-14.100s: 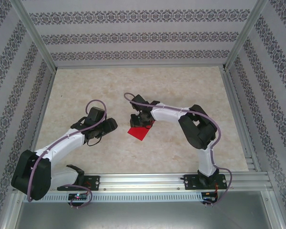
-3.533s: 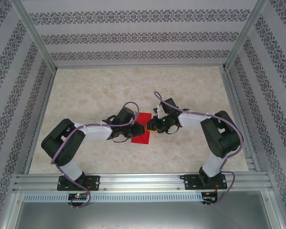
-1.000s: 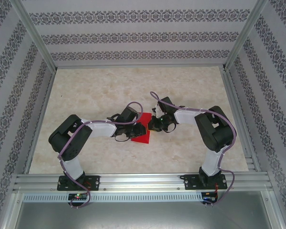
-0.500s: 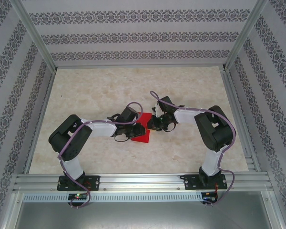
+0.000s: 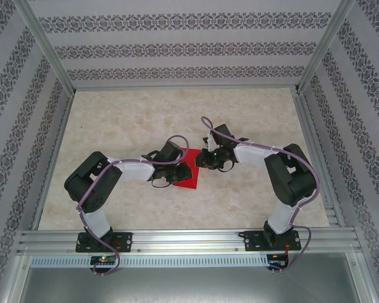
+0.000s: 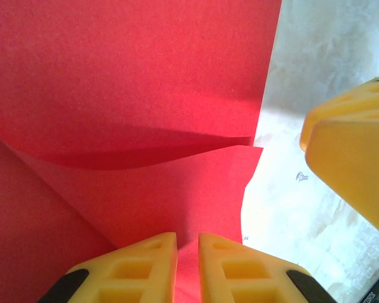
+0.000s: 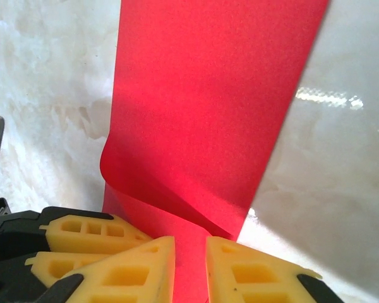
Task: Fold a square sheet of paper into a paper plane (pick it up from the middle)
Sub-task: Fold the triangle a second time at the center of the table.
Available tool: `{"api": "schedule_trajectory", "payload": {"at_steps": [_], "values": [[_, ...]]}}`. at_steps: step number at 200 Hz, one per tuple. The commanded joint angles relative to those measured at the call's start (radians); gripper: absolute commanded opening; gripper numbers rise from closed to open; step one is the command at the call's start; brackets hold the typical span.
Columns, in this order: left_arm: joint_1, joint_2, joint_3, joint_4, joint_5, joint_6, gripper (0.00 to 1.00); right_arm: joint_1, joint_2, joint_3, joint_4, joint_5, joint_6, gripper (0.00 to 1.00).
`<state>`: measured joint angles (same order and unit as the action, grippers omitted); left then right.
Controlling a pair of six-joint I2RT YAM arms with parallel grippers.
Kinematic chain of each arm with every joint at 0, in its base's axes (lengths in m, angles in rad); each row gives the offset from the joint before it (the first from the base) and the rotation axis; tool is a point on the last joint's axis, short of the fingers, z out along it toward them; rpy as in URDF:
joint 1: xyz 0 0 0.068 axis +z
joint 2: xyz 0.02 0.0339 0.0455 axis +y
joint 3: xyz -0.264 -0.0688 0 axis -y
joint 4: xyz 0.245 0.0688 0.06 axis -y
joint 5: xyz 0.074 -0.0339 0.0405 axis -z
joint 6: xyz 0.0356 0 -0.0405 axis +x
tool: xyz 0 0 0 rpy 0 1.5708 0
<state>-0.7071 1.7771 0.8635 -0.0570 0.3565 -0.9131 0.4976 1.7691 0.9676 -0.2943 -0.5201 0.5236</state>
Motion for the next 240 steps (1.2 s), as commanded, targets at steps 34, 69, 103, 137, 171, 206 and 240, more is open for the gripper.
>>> {"api": "schedule_trajectory", "payload": {"at_steps": [34, 69, 103, 137, 171, 206, 240], "values": [[0.006, 0.013, 0.007, -0.038, -0.023, -0.005, 0.17, 0.031, 0.029, 0.004, -0.001, -0.011, -0.018, 0.12], [0.006, 0.016, 0.009, -0.041, -0.02, -0.003, 0.16, 0.045, 0.063, 0.027, -0.012, -0.007, -0.021, 0.09], [0.006, 0.013, 0.013, -0.043, -0.02, -0.002, 0.16, 0.045, 0.09, 0.041, -0.058, 0.052, -0.036, 0.08], [0.006, -0.007, 0.031, -0.048, -0.014, 0.012, 0.16, 0.044, 0.111, 0.054, -0.116, 0.13, -0.059, 0.07], [0.005, -0.067, 0.037, -0.014, -0.023, 0.045, 0.17, 0.045, 0.127, 0.055, -0.14, 0.16, -0.071, 0.07], [0.008, -0.053, 0.043, -0.046, -0.073, 0.064, 0.17, 0.05, 0.138, 0.06, -0.15, 0.178, -0.078, 0.07], [0.007, -0.022, 0.047, -0.061, -0.1, 0.056, 0.16, 0.053, 0.146, 0.063, -0.155, 0.181, -0.081, 0.07]]}}
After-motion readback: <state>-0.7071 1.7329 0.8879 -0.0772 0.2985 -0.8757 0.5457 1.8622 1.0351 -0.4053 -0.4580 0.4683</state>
